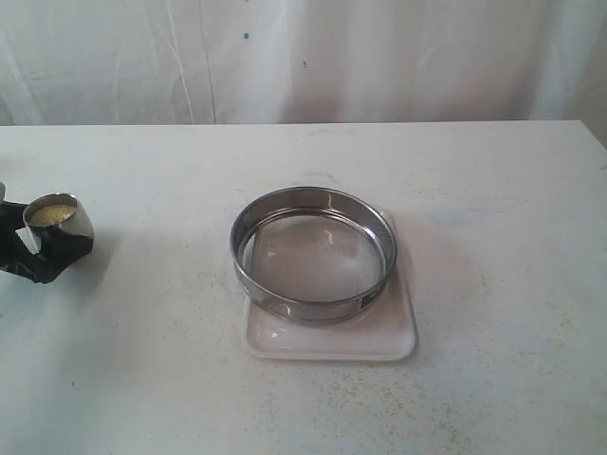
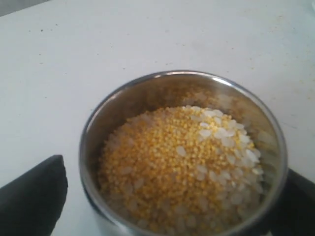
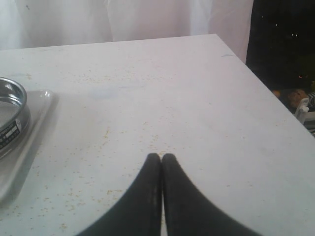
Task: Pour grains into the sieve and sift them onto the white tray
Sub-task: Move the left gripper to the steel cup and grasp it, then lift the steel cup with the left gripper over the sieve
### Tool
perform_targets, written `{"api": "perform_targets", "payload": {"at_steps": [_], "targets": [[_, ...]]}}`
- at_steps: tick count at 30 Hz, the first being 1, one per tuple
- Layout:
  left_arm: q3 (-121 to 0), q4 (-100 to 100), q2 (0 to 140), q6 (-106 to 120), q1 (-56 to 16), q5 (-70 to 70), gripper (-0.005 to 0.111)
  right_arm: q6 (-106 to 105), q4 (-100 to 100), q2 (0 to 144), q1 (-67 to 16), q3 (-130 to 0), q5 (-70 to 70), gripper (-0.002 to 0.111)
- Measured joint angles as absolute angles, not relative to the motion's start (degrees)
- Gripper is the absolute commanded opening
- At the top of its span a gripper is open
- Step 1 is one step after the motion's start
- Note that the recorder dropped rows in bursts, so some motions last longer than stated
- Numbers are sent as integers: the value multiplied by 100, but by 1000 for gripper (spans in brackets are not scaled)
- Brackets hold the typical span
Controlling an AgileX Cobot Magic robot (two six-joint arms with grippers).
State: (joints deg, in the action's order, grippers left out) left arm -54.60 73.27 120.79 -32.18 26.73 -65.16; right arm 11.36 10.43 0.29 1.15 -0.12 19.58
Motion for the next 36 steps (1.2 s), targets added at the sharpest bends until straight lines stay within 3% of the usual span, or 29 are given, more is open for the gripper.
{"api": "perform_targets", "payload": {"at_steps": [22, 25, 28, 30, 31, 32, 33, 36], "targets": [[-5931, 6095, 12869, -2845, 2338, -6974, 105, 1136, 1043, 29, 115, -12, 1958, 0], [-5983, 6030, 12869, -2845, 2326, -6974, 101, 1136, 1043, 29, 115, -12, 1958, 0], [-5995, 5979, 12869, -2845, 2326, -6954, 82, 1136, 1043, 29, 115, -12, 1958, 0], [-5995, 6036, 12869, -2845, 2326, -6949, 50, 1136, 1043, 29, 115, -12, 1958, 0], [-5995, 6036, 12869, -2840, 2326, -6937, 24, 1136, 1043, 29, 115, -12, 1958, 0], [-5995, 6036, 12869, -2840, 2326, -6937, 8, 1136, 1043, 29, 115, -12, 1958, 0], [-5995, 6045, 12869, -2808, 2326, -6937, 0, 1136, 1043, 29, 115, -12, 1958, 0], [-5995, 6084, 12869, -2483, 2326, -6948, 0, 1136, 1043, 29, 115, -12, 1958, 0]]}}
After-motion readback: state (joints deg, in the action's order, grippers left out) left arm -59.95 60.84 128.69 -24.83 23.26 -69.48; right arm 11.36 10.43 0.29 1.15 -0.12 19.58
